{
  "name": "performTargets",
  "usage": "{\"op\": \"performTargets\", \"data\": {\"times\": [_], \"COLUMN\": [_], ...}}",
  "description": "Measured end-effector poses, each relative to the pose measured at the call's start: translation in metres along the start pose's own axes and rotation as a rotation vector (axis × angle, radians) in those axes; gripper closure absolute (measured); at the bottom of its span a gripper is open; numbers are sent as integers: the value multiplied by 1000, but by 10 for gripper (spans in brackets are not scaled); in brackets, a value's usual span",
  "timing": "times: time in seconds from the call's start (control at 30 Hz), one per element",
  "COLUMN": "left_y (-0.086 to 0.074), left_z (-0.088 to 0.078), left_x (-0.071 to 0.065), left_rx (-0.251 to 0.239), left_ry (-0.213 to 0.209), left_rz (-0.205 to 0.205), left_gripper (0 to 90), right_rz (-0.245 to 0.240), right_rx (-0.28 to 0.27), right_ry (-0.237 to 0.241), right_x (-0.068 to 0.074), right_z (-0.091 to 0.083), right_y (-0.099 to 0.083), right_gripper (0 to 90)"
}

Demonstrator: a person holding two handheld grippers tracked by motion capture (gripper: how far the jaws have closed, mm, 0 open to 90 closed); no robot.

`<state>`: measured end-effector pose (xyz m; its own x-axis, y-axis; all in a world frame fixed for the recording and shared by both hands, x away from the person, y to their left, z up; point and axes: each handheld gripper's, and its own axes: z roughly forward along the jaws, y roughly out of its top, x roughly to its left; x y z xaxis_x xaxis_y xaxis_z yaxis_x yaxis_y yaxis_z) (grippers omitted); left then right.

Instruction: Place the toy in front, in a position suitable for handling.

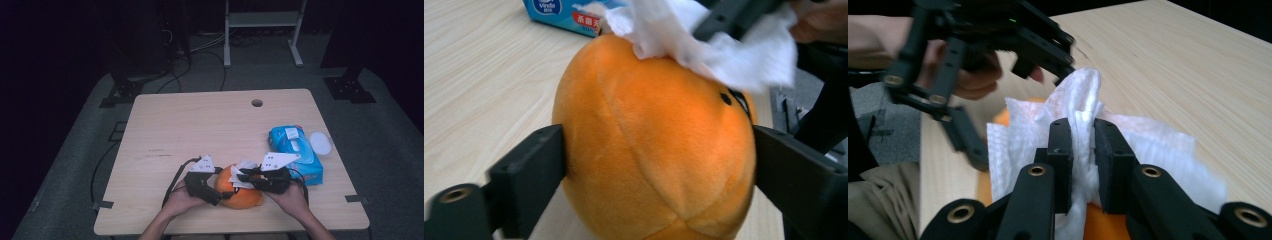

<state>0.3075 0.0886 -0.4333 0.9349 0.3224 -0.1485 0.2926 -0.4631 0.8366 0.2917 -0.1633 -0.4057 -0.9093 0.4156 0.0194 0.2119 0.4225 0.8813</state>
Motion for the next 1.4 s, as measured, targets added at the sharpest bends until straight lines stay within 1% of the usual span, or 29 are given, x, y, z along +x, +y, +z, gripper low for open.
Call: {"op": "performTargets", "data": {"times": [0.07, 0.13, 0.17, 0.2, 0.23, 0.27, 0.37, 0.4, 0.43, 0.47, 0.53, 0.57, 0.6, 0.63, 0.7, 0.8, 0.83, 0.9, 0.93, 0.97, 1.0, 1.03, 1.07, 1.17, 1.2, 1.23, 1.27, 1.3, 1.4], "left_y": [1, 3, 3, 4, 4, 5, 4, 4, 4, 4, 5, 6, 7, 8, 8, 6, 6, 5, 5, 5, 5, 5, 4, 3, 2, 2, 2, 4, 6], "left_z": [-2, -2, -2, -2, -2, -2, -3, -3, -3, -3, -3, -2, -2, -2, 1, 1, -1, -2, -6, -10, -12, -12, -13, -9, -9, -9, -9, -9, -7], "left_x": [-3, -9, -9, -15, -15, -17, -16, -15, -15, -12, -9, -7, -6, -6, -7, -5, -3, -2, 0, 4, 6, 6, 8, 6, 6, 4, 2, -1, -7], "left_rx": [3, 5, 5, 13, 13, 13, 9, 10, 10, 13, 1, -10, -11, -11, -4, 2, 3, 4, -1, -18, -33, -33, -40, -25, -29, -39, -35, -31, -22], "left_ry": [16, 30, 30, 39, 39, 42, 34, 32, 32, 28, 18, -2, -18, -19, 1, 15, 22, 27, 45, 59, 55, 55, 34, 11, 2, -12, -6, 2, 7], "left_rz": [45, 122, 122, 189, 189, 212, 211, 201, 201, 167, 113, 65, 35, 24, 2, 3, -3, -7, -11, -34, -50, -50, -59, -65, -65, -48, -29, -3, 49], "left_gripper": [211, 263, 281, 292, 297, 300, 300, 293, 280, 243, 168, 134, 88, 85, 86, 95, 138, 159, 159, 164, 164, 163, 162, 163, 180, 232, 253, 265, 270], "right_rz": [-10, -17, -17, -36, -36, -58, -37, -22, -22, 23, 53, 58, 60, 66, 62, 49, 37, 34, 31, 20, 15, 11, 11, -2, 0, 1, -1, 3, -1], "right_rx": [-7, -22, -22, -25, -25, -19, -28, -27, -27, -17, -7, -5, -3, -3, -2, 3, 9, 14, 16, 23, 24, 24, 25, 33, 33, 32, 30, 28, 8], "right_ry": [13, 36, 36, 54, 54, 46, 26, 5, 5, -19, -25, -31, -38, -35, -32, -27, -23, -22, -18, -4, 0, 5, 13, 22, 25, 25, 19, 21, 31], "right_x": [5, 11, 11, 16, 16, 17, 7, 0, 0, -13, -20, -21, -22, -21, -19, -15, -10, -8, -6, -1, 1, 2, 4, 7, 7, 7, 7, 7, 10], "right_z": [2, 5, 5, 9, 9, 10, 6, 3, 3, -2, -5, -6, -7, -8, -8, -6, -4, -4, -4, -3, -2, -1, 0, 3, 3, 3, 2, 2, 5], "right_y": [3, 8, 8, 13, 13, 16, 15, 12, 12, 4, -2, -4, -6, -7, -6, -5, -4, -3, -3, -2, -2, -1, -1, 0, 1, 1, 2, 3, 8], "right_gripper": [779, 779, 779, 779, 779, 779, 779, 779, 779, 779, 779, 779, 779, 779, 779, 779, 780, 781, 781, 781, 781, 781, 781, 782, 782, 781, 781, 781, 782]}}
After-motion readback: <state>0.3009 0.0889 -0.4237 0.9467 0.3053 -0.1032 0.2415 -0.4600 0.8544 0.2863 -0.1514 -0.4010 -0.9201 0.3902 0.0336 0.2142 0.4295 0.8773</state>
